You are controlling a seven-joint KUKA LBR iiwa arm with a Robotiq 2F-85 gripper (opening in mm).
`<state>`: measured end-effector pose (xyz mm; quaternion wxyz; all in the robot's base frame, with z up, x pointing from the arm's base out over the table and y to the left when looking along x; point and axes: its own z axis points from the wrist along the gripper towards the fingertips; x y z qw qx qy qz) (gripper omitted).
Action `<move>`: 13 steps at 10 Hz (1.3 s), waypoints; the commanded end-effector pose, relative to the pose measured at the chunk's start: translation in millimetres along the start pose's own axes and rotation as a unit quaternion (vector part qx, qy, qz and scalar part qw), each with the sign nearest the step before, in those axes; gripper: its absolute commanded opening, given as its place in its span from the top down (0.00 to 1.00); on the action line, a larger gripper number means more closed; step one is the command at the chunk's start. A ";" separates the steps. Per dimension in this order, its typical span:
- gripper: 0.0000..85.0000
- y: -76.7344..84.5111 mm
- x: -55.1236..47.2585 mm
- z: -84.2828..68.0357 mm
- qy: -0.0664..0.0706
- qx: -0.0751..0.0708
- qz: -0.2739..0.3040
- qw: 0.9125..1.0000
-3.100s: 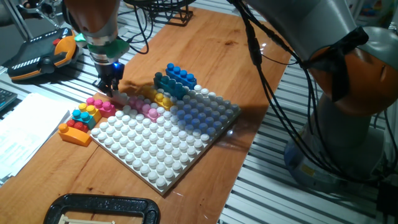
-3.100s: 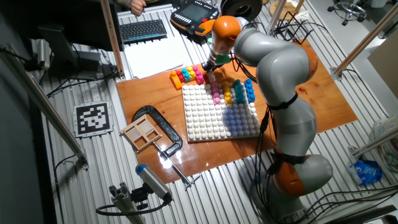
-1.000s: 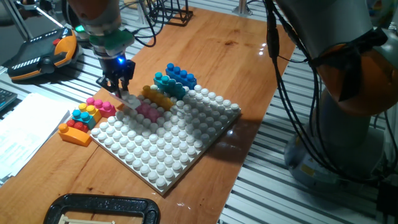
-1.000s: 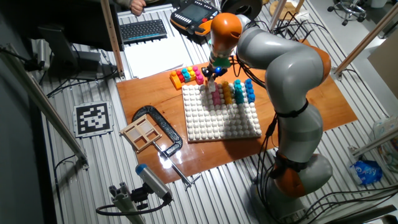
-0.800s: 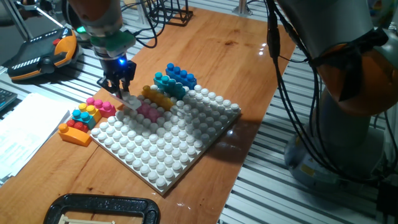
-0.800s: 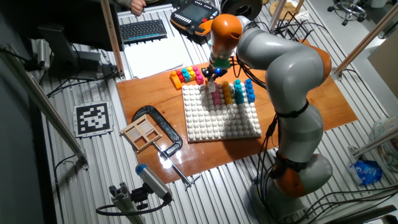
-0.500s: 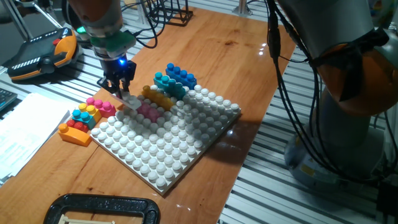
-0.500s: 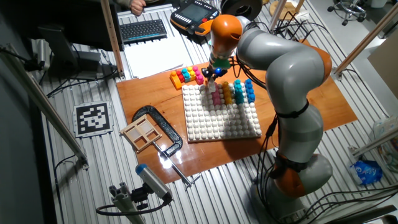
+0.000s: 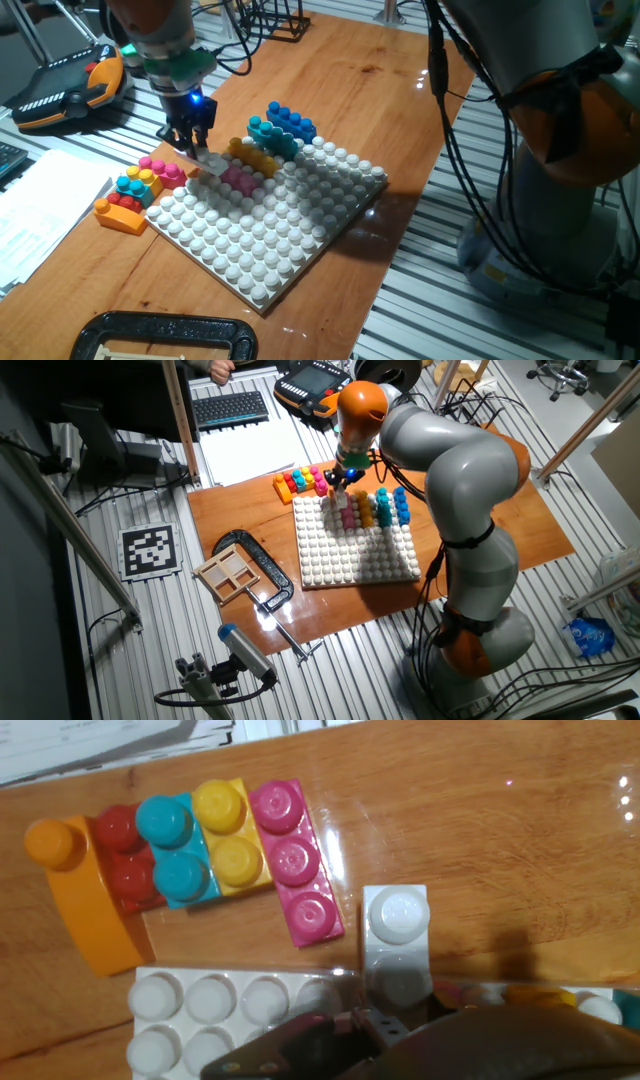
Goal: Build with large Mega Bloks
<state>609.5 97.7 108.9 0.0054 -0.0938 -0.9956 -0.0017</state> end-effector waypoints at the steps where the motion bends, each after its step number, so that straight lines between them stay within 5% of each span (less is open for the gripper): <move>1: 1.00 3.9 8.9 0.7 -0.003 0.001 0.010 1.000; 7: 1.00 20.7 47.8 13.3 -0.020 -0.010 0.013 1.000; 13: 1.00 27.0 50.5 23.3 -0.034 -0.019 0.021 0.999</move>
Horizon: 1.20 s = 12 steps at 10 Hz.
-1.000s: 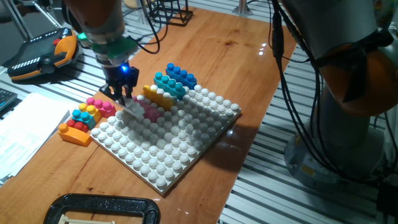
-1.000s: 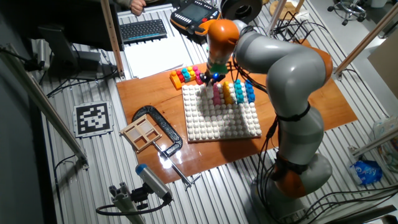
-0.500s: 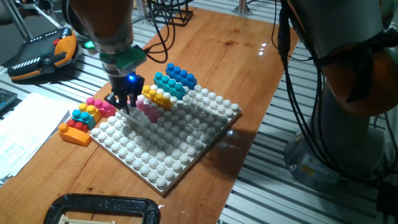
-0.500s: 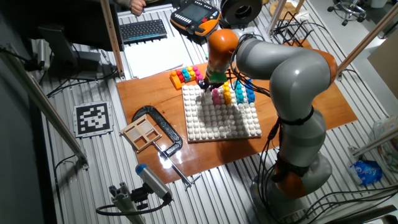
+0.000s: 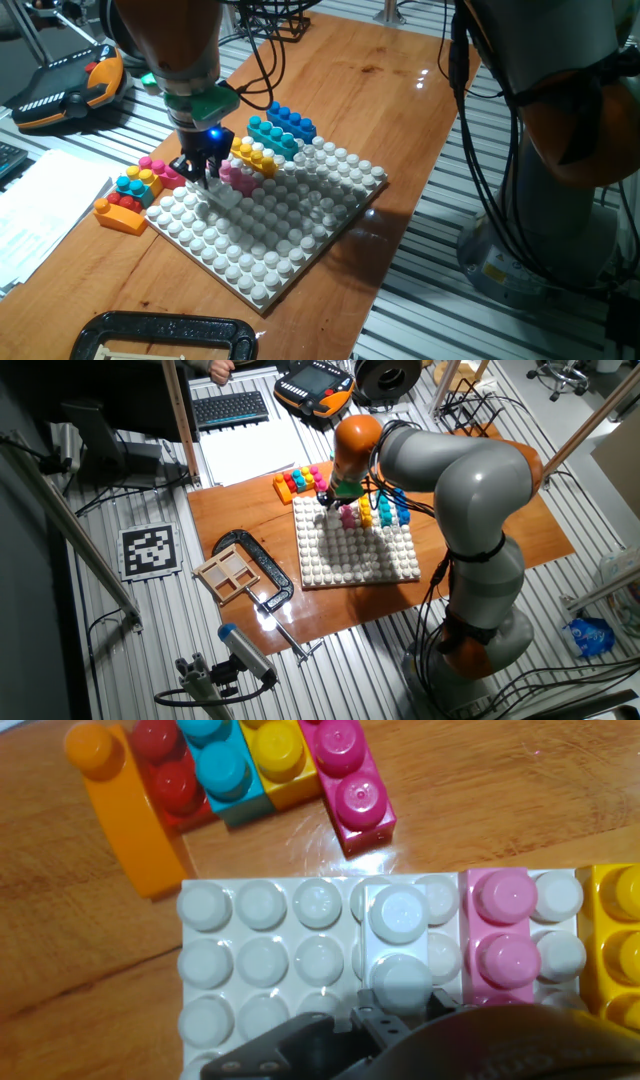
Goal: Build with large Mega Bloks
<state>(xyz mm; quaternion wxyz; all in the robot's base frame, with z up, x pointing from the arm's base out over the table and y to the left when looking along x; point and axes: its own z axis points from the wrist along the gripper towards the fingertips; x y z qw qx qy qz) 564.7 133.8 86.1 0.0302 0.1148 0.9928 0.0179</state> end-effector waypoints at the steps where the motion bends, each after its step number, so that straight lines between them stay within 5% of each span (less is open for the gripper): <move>1: 1.00 0.1 -0.1 0.4 0.000 -0.002 0.002 1.000; 12: 1.00 4.9 12.8 18.2 -0.029 0.003 -0.013 0.999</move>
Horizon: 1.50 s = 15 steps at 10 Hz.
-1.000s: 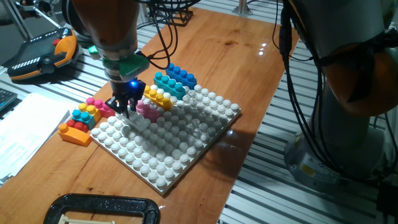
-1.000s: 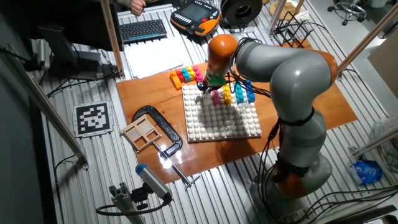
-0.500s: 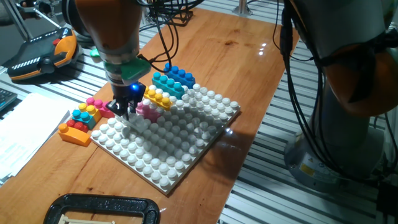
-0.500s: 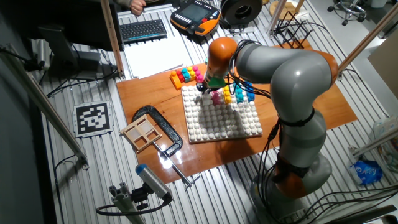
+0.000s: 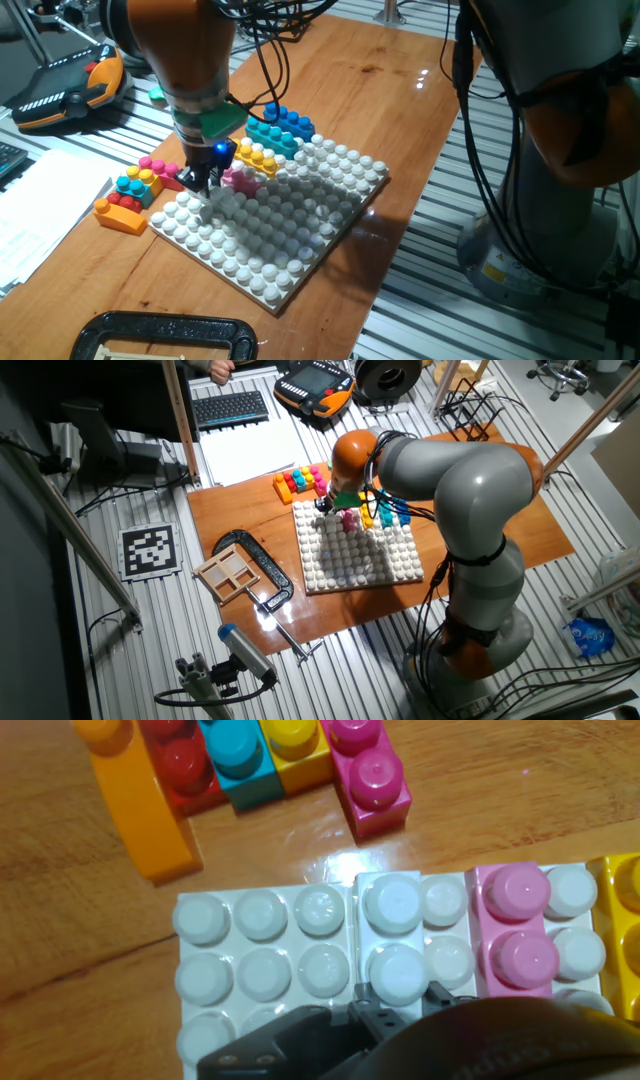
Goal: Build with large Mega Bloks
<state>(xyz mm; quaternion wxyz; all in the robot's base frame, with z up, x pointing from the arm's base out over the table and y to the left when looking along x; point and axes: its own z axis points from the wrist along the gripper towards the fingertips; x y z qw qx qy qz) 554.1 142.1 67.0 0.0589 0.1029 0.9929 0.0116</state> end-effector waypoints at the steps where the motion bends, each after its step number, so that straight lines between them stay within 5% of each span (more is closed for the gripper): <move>1: 1.00 0.2 0.7 0.3 0.000 0.000 0.000 1.000; 15: 1.00 0.3 5.0 10.8 -0.014 0.003 0.018 1.000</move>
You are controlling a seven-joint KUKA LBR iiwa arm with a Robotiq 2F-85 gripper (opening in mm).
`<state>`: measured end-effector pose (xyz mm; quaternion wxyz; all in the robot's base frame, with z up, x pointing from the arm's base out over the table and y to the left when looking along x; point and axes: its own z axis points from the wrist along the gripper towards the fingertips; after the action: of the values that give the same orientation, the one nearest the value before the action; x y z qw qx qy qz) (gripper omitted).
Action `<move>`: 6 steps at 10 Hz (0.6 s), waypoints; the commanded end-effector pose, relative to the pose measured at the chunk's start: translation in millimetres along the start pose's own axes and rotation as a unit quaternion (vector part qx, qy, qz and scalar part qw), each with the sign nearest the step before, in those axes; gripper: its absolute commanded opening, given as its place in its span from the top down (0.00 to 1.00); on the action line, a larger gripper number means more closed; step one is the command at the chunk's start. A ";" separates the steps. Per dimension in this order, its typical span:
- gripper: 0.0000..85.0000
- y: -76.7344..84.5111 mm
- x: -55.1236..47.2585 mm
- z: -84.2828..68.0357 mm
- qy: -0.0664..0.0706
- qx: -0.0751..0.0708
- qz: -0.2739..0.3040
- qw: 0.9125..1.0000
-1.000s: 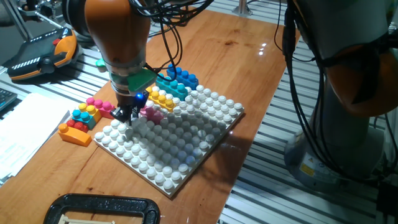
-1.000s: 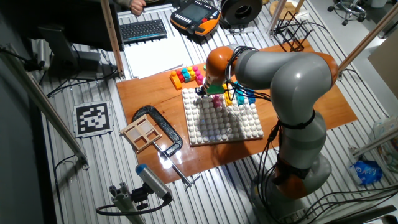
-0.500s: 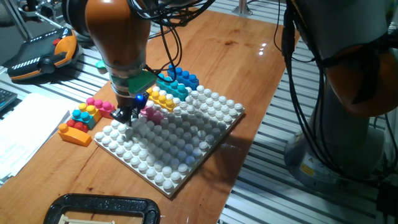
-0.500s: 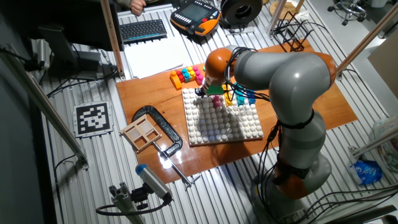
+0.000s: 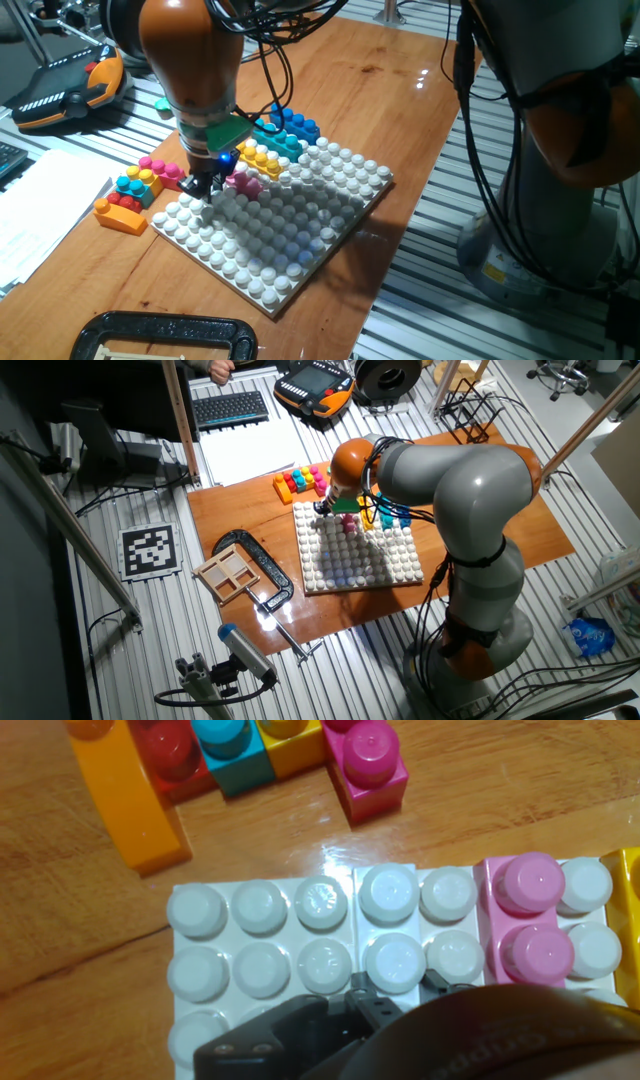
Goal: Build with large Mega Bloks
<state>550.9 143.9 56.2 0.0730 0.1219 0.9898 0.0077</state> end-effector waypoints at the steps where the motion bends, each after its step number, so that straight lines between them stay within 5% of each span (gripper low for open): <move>1: 0.80 -0.3 0.1 -0.4 -0.001 0.004 0.003 1.000; 2: 0.60 -0.3 -0.3 -1.9 0.000 0.009 0.005 1.000; 3: 0.60 -0.4 -0.9 -4.5 0.004 0.010 0.009 1.000; 4: 0.40 -0.5 -1.5 -7.2 0.006 0.012 0.012 1.000; 6: 0.40 -0.9 -2.6 -14.6 0.013 0.015 0.017 1.000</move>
<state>550.7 142.1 71.0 0.0567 0.1397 0.9886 -0.0051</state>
